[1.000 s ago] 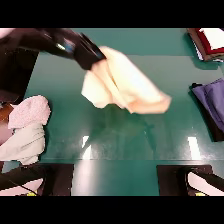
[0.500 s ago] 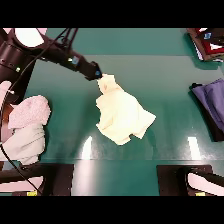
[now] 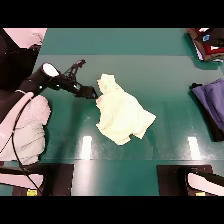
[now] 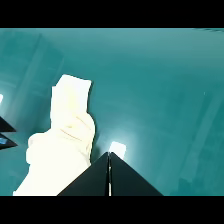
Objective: Fold the shirts.
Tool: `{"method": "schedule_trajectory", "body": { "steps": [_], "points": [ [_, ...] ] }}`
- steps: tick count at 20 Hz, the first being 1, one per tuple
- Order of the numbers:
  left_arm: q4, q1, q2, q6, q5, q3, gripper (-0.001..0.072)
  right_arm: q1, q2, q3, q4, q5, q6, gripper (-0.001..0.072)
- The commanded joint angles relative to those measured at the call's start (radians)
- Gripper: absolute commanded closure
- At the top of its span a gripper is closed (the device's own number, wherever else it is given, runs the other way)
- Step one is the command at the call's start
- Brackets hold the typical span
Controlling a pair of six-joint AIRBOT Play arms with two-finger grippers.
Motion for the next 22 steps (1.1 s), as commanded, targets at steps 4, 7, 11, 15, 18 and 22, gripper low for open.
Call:
{"method": "schedule_trajectory", "body": {
  "steps": [4, 7, 11, 15, 18, 22],
  "points": [
    [-0.106, -0.055, -0.092, 0.059, 0.18, -0.03, 0.0006, 0.001, 0.0, 0.0, 0.0, 0.051, 0.0, 0.0698],
    [-0.106, -0.045, -0.085, 0.06, 0.163, 0.004, 0.068, 0.0, 0.0, 0.0, -0.002, 0.092, 0.0, 0.0698],
    [0.001, 0.001, 0.015, 0.059, 0.025, 0.104, 0.0681, 0.0, 0.055, -0.208, -0.003, 0.138, 0.0, 0.0698],
    [0.089, 0.01, 0.169, 0.061, -0.03, 0.121, 0.068, 0.001, 0.125, -0.692, 0.008, -0.036, 0.0, 0.0162],
    [0.089, 0.009, 0.207, 0.06, -0.063, 0.122, 0.068, 0.001, 0.104, -1.02, 0.119, -0.231, -0.023, 0.0159],
    [0.088, 0.009, 0.207, 0.059, -0.082, 0.122, 0.0679, 0.042, -0.004, -1.181, 0.352, -0.422, -0.15, 0.0196]
  ]
}}
